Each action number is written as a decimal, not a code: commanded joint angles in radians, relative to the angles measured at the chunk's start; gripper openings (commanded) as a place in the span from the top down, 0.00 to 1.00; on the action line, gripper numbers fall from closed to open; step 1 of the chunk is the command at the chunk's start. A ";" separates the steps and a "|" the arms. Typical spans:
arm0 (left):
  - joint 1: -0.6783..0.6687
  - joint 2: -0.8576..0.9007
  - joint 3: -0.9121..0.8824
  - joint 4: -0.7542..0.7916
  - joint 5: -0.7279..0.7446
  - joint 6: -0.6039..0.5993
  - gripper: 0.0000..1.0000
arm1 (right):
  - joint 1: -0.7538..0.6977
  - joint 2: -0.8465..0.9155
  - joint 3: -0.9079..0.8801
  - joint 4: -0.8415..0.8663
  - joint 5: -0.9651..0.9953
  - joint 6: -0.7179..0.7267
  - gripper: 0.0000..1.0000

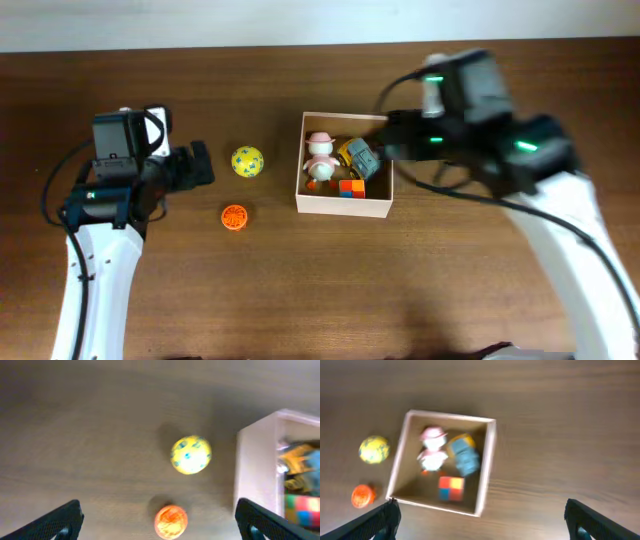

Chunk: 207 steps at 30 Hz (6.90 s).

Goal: Pack container

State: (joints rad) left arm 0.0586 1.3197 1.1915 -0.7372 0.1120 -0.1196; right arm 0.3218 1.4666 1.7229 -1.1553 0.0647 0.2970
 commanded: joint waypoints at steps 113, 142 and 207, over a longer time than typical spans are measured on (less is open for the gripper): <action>-0.245 0.684 0.475 -0.595 -0.089 0.019 0.00 | -0.323 -0.034 -0.002 -0.151 0.011 0.034 0.01; -0.206 0.682 0.093 -0.227 -0.082 0.030 0.44 | -0.323 -0.034 -0.002 -0.151 0.011 0.034 0.01; -0.166 0.463 1.234 -0.924 -0.106 -0.011 0.01 | -0.323 -0.034 -0.002 -0.151 0.011 0.034 0.01</action>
State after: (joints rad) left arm -0.1505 1.7748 2.4275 -1.6447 0.0200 -0.1215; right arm 0.0051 1.4300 1.7203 -1.3087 0.0666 0.3191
